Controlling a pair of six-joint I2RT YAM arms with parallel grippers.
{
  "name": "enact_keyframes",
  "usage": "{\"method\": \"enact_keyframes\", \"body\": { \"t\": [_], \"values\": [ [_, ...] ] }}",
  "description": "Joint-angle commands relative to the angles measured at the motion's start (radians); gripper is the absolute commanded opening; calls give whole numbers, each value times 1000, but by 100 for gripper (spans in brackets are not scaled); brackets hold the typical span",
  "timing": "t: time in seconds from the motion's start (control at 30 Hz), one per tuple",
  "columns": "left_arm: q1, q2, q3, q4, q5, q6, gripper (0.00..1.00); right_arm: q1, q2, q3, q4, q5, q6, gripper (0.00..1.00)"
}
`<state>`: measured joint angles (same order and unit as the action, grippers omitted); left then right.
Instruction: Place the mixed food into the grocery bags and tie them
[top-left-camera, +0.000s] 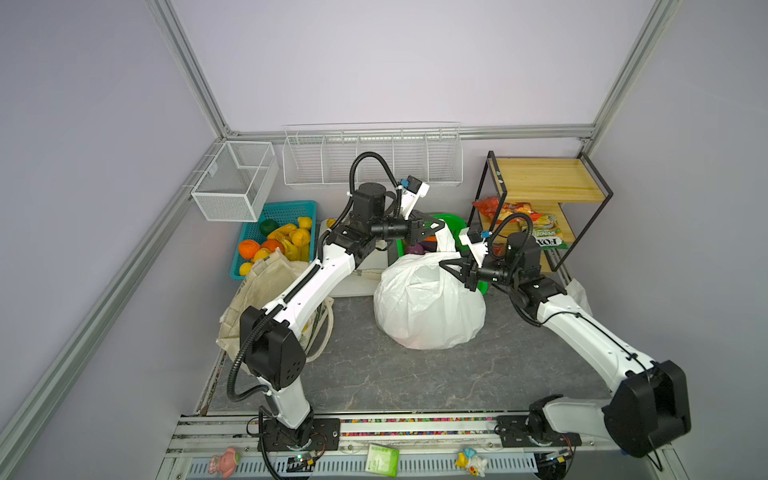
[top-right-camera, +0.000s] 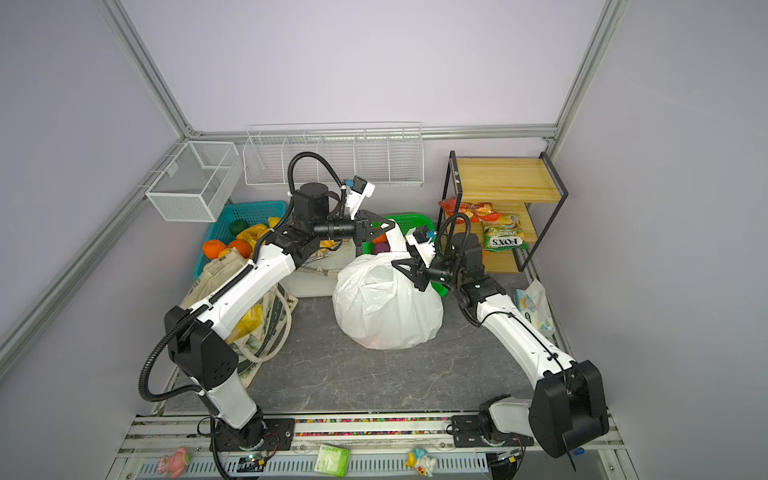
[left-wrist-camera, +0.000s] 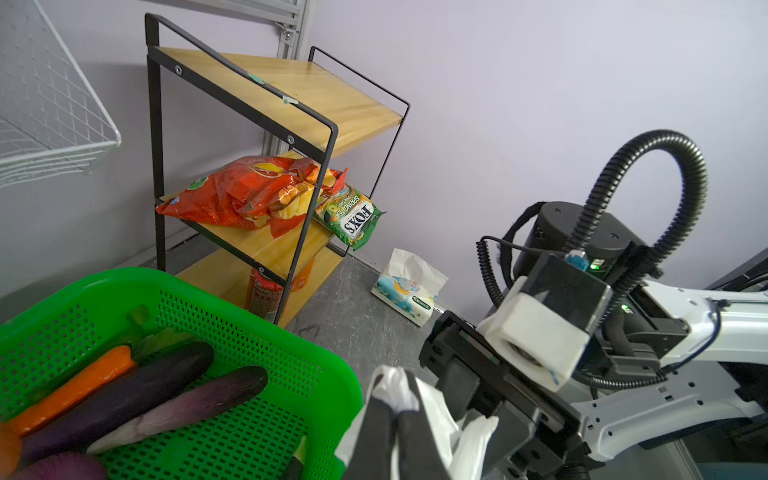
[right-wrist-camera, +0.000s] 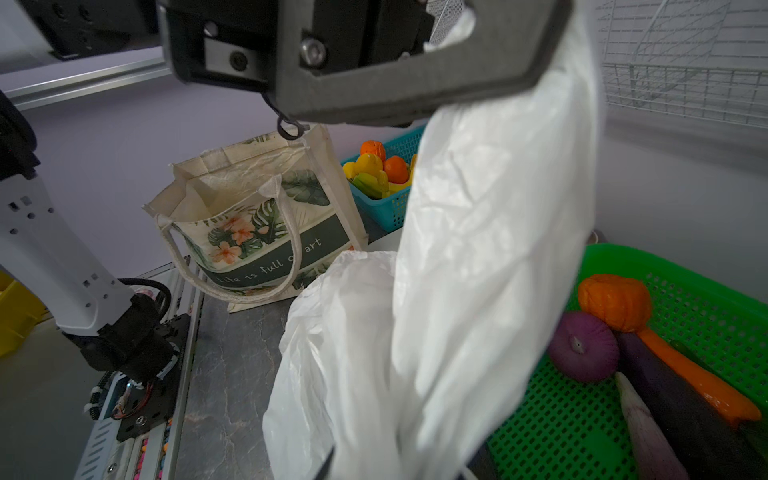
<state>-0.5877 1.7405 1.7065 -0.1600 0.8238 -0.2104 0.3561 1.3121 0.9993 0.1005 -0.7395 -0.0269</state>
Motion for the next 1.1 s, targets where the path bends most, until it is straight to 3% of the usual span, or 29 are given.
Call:
{"method": "enact_keyframes", "body": {
  "t": [0.0, 0.73, 0.93, 1.07],
  "values": [
    [0, -50, -31, 71, -22, -15, 0, 6, -22, -31, -21, 63, 23, 17],
    [5, -111, -127, 120, -97, 8, 0, -1, -3, -36, -24, 84, 61, 24],
    [5, -145, -199, 181, -98, 13, 0, -2, 14, -14, -32, 89, 101, 14],
    [-1, -220, -336, 259, -124, 55, 0, -6, 29, 17, -56, 121, 184, 7]
  ]
}}
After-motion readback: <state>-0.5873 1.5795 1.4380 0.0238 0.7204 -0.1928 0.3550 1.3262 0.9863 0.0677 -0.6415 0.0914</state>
